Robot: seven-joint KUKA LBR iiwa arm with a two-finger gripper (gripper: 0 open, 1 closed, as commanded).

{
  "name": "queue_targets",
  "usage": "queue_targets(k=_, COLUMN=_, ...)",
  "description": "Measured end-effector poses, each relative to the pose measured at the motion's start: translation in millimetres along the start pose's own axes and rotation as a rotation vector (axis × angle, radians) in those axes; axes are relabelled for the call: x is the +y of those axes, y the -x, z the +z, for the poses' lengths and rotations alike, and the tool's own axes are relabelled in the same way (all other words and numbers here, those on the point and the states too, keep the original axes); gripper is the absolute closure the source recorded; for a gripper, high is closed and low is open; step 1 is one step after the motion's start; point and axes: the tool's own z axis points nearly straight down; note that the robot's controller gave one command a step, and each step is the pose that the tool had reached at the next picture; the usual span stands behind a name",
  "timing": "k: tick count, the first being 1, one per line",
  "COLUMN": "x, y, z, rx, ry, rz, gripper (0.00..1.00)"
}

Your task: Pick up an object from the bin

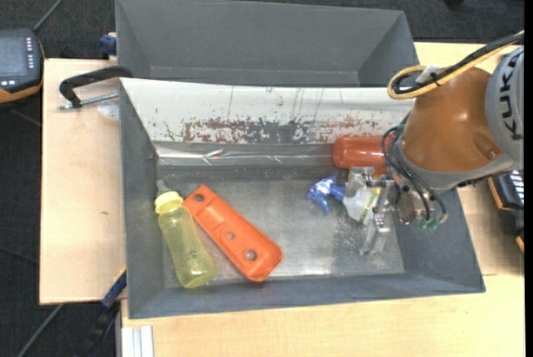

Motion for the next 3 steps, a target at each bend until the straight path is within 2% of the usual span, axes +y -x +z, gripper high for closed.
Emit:
queue_targets(k=1, x=0, y=1.4, z=-4, rx=-0.007, ry=-0.001, rz=-0.001, gripper=0.0)
queue_targets(k=2, x=19, y=33.4, z=19, rx=-0.014, ry=-0.004, rz=-0.069, gripper=0.0)
queue_targets(k=3, x=18, y=79.1, z=53, rx=-0.011, ry=0.004, rz=-0.121, gripper=0.0)
